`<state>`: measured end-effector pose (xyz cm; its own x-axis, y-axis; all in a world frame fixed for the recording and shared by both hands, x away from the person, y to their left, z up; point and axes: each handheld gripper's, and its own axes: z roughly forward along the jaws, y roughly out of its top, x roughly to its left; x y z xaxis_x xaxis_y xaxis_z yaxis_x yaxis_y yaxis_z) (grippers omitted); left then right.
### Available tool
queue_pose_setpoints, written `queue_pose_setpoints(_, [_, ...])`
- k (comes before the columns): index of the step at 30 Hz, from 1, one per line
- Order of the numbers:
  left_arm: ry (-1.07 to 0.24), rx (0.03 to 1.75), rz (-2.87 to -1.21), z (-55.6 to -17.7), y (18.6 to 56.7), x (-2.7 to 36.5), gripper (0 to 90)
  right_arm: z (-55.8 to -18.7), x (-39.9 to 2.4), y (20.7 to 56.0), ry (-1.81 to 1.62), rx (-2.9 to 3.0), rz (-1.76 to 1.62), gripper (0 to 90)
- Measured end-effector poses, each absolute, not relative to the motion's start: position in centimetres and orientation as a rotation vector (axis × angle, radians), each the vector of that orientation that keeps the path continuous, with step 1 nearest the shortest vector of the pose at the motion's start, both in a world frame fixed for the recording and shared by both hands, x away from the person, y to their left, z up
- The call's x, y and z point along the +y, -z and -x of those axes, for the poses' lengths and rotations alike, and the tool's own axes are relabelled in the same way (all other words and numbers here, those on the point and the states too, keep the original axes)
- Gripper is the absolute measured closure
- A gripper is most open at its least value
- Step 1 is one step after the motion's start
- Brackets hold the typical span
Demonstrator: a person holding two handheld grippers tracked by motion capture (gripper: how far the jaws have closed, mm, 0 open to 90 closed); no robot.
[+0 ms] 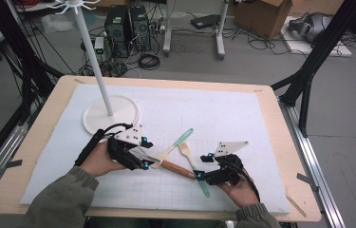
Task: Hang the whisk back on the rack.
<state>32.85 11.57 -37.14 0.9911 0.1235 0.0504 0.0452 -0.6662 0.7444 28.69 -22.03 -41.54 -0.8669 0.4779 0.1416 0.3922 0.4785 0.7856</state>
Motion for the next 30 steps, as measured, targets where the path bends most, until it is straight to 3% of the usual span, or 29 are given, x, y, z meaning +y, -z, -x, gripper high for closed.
queue_pose_setpoints(14, [-0.023, 0.053, -2.376, -34.1, 39.3, 8.2, 41.6, -28.5, -22.1, 41.5, -1.349, 2.621, -0.752, 36.2])
queue_pose_setpoints(30, [0.006, 0.021, -2.464, -34.8, 41.2, 6.2, 49.1, -28.5, -22.3, 41.4, -1.365, 2.611, -0.751, 36.5])
